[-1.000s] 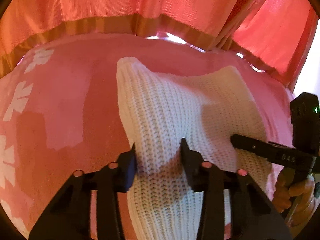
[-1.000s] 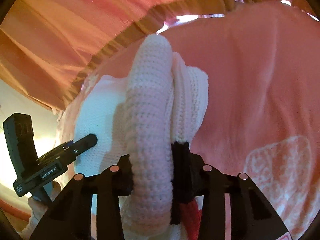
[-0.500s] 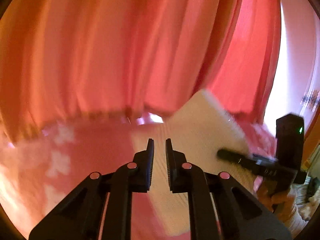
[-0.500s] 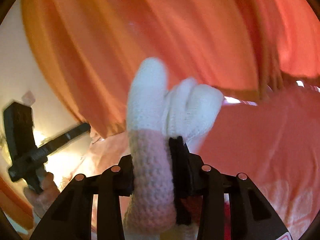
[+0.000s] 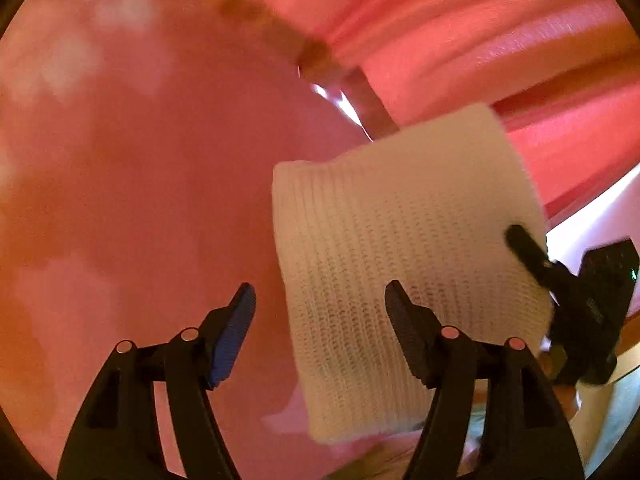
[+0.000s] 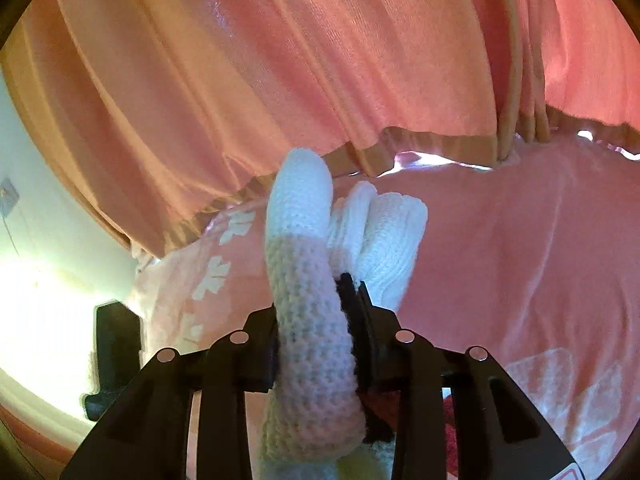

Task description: Fold small clothes

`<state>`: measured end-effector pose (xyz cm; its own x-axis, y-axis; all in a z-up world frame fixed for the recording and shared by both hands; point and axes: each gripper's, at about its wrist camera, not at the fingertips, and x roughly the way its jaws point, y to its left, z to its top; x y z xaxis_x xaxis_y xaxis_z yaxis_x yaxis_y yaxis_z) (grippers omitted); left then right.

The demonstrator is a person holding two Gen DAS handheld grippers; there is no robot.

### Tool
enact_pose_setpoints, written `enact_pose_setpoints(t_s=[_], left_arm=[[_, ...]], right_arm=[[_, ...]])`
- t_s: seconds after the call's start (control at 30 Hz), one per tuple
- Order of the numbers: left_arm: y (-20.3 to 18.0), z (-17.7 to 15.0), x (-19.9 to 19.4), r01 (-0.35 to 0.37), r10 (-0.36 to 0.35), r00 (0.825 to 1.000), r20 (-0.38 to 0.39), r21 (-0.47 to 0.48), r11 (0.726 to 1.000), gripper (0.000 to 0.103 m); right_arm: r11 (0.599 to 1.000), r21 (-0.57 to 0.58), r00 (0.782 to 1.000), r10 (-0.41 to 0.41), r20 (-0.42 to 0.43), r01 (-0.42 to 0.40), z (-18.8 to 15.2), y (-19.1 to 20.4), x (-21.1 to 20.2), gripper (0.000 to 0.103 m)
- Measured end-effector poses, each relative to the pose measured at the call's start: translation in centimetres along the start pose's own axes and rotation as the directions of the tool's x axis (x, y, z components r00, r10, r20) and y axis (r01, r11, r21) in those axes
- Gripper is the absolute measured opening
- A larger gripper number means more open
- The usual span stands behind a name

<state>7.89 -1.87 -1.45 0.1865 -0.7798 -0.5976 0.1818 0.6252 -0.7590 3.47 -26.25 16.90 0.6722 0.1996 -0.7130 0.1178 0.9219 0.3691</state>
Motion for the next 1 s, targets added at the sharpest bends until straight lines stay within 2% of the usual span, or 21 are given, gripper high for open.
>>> enact_pose_setpoints(t_s=[0.1,0.2,0.23,0.3,0.33,0.37,0.43,0.47,0.5,0.53,0.57,0.67,0.73,0.87,0.93,1.0], left_arm=[[1.7,-1.6,4.8,0.122,-0.127,0.992,-0.018,-0.156,0.980,0.076],[2.7,-3.4,7.9,0.215,-0.225,0.974,-0.005,-0.275,0.937,0.076],[3.1,-3.9,8.9,0.286,-0.297,0.955,0.017,-0.328,0.900,0.077],[3.2,-4.9,10.0,0.370,-0.377,0.925,0.057,-0.371,0.852,0.075],[3.1,-5.2,10.4,0.428,-0.428,0.900,0.085,-0.371,0.824,0.072],[2.8,-5.2,10.8,0.456,-0.457,0.885,0.090,-0.370,0.809,0.067],[2.3,-4.8,11.0,0.511,-0.514,0.852,0.100,-0.370,0.776,0.040],[1.9,-4.6,10.8,0.525,-0.526,0.844,0.106,-0.360,0.771,0.031],[1.5,-4.5,10.4,0.531,-0.528,0.842,0.111,-0.344,0.774,0.017],[1.2,-4.0,9.7,0.537,-0.531,0.839,0.117,-0.330,0.776,0.011],[0.6,-3.6,8.7,0.547,-0.537,0.834,0.125,-0.311,0.778,0.010],[-1.1,-1.9,4.4,0.543,-0.523,0.840,0.146,-0.225,0.809,0.010],[-1.8,-0.3,0.4,0.518,-0.495,0.854,0.162,-0.160,0.841,0.009],[-2.9,3.0,-9.4,0.407,-0.392,0.892,0.223,-0.024,0.913,0.008],[-3.5,4.1,-15.1,0.345,-0.348,0.900,0.262,0.058,0.937,0.008],[-4.2,4.8,-19.4,0.215,-0.245,0.919,0.308,0.129,0.968,0.008]], right_arm=[[1.000,-0.010,1.000,-0.025,0.000,0.025,-0.3,-0.5,-0.5,0.031],[1.000,0.007,1.000,-0.028,-0.005,0.028,-0.4,-1.7,-0.9,0.031],[0.999,0.008,0.999,-0.032,-0.006,0.032,-0.4,-1.9,-1.0,0.031],[0.999,0.003,0.999,-0.037,-0.005,0.037,-0.4,-2.1,-1.5,0.031],[0.999,-0.001,0.999,-0.041,-0.004,0.041,-0.4,-2.0,-1.7,0.031],[0.999,-0.008,0.999,-0.046,0.000,0.046,-0.2,-1.9,-2.0,0.031],[0.998,-0.025,0.998,-0.056,0.015,0.056,0.1,-1.5,-2.8,0.031],[0.998,-0.029,0.998,-0.060,0.023,0.060,0.3,-1.2,-3.1,0.031],[0.998,-0.033,0.998,-0.059,0.031,0.060,0.7,-1.0,-3.5,0.031],[0.998,-0.041,0.997,-0.056,0.044,0.057,1.1,-0.4,-4.1,0.031],[0.998,-0.050,0.997,-0.047,0.055,0.050,1.5,0.3,-4.6,0.031],[0.996,-0.086,0.997,-0.001,0.081,0.008,2.5,3.1,-6.0,0.031],[0.991,-0.128,0.994,0.049,0.101,-0.036,3.2,6.1,-6.9,0.031],[0.973,-0.178,0.976,0.171,0.133,-0.146,4.1,11.4,-7.7,0.031],[0.965,-0.159,0.965,0.230,0.129,-0.209,3.8,12.9,-6.4,0.031],[0.955,-0.078,0.951,0.291,0.099,-0.284,3.1,12.9,-3.2,0.031]])
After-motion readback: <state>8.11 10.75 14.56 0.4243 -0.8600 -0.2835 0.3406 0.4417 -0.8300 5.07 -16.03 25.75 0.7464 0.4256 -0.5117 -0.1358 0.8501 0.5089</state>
